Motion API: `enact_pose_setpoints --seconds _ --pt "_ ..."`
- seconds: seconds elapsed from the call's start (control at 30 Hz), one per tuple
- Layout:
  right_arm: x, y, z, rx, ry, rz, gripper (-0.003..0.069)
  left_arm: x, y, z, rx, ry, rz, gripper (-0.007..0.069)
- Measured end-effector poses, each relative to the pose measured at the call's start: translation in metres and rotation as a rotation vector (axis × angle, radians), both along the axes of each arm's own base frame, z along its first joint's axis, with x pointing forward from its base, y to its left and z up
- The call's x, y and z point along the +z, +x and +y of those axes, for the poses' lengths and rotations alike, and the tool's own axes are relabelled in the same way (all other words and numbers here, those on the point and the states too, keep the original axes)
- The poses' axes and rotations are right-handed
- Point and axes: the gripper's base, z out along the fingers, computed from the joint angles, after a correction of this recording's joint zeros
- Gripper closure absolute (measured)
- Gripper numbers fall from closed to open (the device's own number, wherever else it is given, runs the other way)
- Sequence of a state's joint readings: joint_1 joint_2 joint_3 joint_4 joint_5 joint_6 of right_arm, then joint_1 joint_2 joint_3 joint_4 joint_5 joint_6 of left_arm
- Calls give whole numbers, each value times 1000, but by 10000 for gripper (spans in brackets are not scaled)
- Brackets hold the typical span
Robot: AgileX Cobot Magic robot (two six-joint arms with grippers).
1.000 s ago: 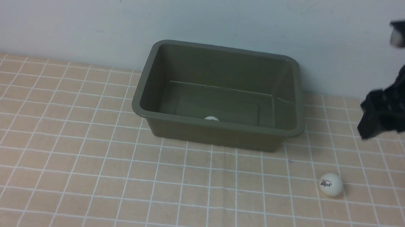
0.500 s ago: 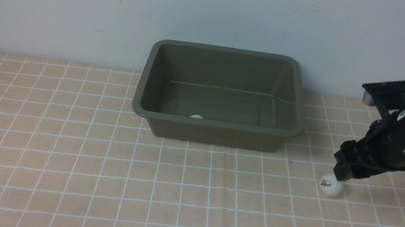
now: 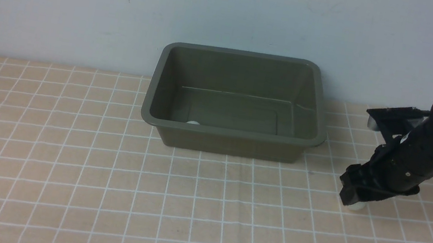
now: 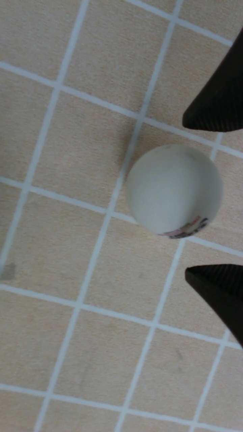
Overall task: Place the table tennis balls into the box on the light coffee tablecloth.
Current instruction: 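Reach for and grasp a ping pong ball on the table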
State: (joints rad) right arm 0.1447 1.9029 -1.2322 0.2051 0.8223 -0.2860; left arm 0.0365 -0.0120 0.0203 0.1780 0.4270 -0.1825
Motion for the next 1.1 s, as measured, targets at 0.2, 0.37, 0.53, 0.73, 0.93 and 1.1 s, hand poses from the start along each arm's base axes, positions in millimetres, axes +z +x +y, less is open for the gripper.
enact_pose_setpoints --seconds 0.2,0.37,0.53,0.73,0.93,1.1 --pt "0 10 3 3 4 -18 181 0 0 0 0 0 0 693" --pt "-14 16 11 23 -3 15 181 0 0 0 0 0 0 693" --pt "-18 17 9 40 -34 18 183 0 0 0 0 0 0 693" --pt "-19 18 9 20 -40 27 254 0 0 0 0 0 0 693" --pt "-17 17 8 25 -55 73 301 0 0 0 0 0 0 693" --pt "9 29 10 29 -52 84 301 0 0 0 0 0 0 693"
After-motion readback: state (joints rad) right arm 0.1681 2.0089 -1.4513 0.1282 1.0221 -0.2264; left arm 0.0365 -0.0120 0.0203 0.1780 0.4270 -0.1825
